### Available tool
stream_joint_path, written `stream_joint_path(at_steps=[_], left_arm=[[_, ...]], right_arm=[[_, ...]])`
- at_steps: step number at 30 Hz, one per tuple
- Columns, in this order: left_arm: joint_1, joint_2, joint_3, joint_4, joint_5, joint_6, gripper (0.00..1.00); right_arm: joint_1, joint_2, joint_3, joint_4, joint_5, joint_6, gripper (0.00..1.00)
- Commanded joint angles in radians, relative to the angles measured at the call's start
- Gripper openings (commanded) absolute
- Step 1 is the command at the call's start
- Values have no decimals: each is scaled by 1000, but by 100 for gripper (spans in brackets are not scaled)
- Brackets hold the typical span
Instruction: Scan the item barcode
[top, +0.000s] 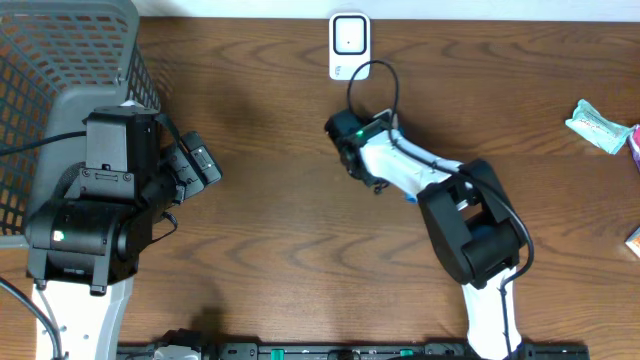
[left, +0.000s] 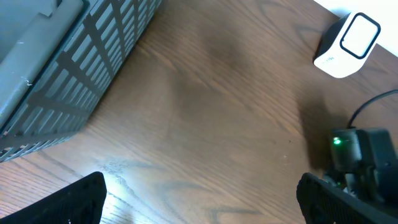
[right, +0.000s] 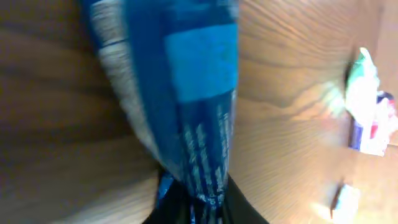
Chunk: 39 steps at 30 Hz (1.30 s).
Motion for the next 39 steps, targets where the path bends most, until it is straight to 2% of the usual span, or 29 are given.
stream_joint_path(at_steps=[1, 4, 6, 9, 13, 16, 22, 24, 25, 27, 28, 33, 39], left_arm=[[5, 2, 7, -3, -12, 2, 98], [5, 2, 7, -3, -12, 2, 98], [5, 2, 7, -3, -12, 3, 98], [5, 2, 7, -3, -12, 2, 98], [5, 2, 7, -3, -12, 3, 98], [5, 2, 7, -3, -12, 3, 98], [5, 2, 7, -3, -12, 3, 98], [5, 2, 7, -3, -12, 2, 98], [5, 2, 7, -3, -12, 2, 98], [5, 2, 7, -3, -12, 3, 98], [5, 2, 7, -3, -12, 2, 98], [5, 2, 7, -3, -12, 3, 98], [5, 2, 7, -3, -12, 2, 98]], right_arm=[[84, -6, 27, 5, -135, 21, 17], [140, -8, 88, -37, -201, 54, 24], [158, -8, 159, -97, -209, 53, 45], [158, -8, 288, -221, -209, 53, 50], [132, -8, 434, -353, -217, 53, 75], [89, -8, 483, -397, -262, 39, 82], [-67, -8, 459, -378, -607, -100, 79], [-141, -7, 433, -360, -806, -186, 70], [-169, -7, 420, -353, -875, -212, 63], [-217, -7, 394, -341, -977, -236, 49], [-238, -7, 380, -333, -1018, -237, 47], [-291, -7, 282, -266, -1102, -240, 56], [-261, -7, 135, -98, -1106, -240, 53]])
